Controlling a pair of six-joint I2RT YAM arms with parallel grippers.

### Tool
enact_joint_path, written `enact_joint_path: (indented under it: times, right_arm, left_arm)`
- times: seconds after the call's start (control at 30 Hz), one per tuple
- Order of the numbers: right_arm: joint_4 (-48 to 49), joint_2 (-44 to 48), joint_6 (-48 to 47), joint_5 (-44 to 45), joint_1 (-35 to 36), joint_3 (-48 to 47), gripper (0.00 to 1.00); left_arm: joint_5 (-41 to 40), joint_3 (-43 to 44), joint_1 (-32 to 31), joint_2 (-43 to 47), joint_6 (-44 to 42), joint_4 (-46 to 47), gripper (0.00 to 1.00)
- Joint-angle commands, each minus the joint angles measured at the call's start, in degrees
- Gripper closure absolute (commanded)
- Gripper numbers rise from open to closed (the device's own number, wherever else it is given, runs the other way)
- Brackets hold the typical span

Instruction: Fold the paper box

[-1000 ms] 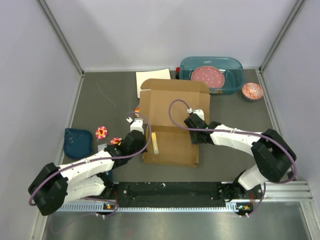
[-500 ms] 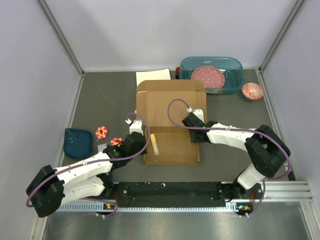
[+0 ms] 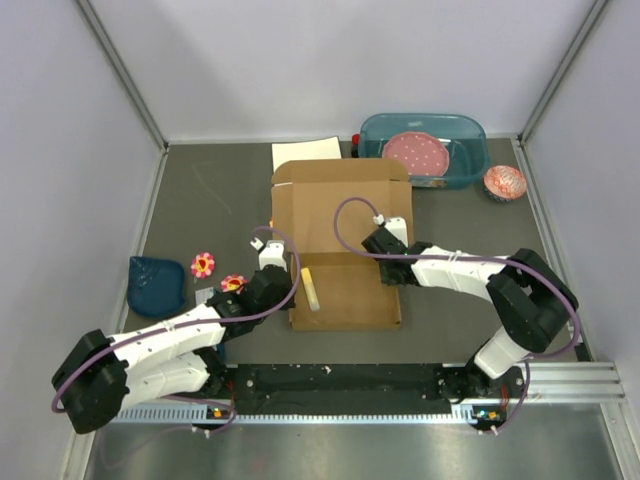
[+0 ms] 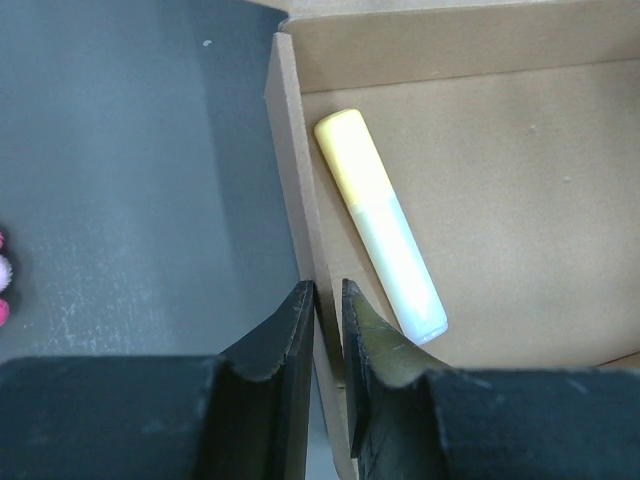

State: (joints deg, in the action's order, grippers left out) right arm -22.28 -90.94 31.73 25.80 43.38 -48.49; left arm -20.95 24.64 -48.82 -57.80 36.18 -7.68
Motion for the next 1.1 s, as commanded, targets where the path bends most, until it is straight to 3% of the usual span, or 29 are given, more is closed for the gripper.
enact_joint_path:
  times: [0.0,0.07,0.2,0.7,1.07]
  right_arm:
    - [-3.1,0.1,-2.3,3.5,0.0,-0.1,0.76]
    - [-3.6,0.2,-2.6,3.4,0.1,-1.2,0.66]
    - [-4.6,1.2,-2.8,3.1,0.1,-2.4,0.59]
    - [-6.4,11.7,-0.7,-5.9,0.0,-0.7,0.56]
    - [-10.3,10.3,-0.8,-11.7,4.2,2.4,0.56]
  left_arm:
    - [-0.9,0.5,-0.4,0.1,0.6,4.4,0.8]
    - [-1.1,0.5,-0.5,0.4,0.4,4.3,0.8]
    - [-1.7,0.2,-0.5,0.8,0.6,4.2,0.8]
    - [-3.2,0.4,-0.6,0.8,1.1,3.4,0.8]
    - [-3.9,0.6,-1.1,0.6,1.9,3.5,0.8]
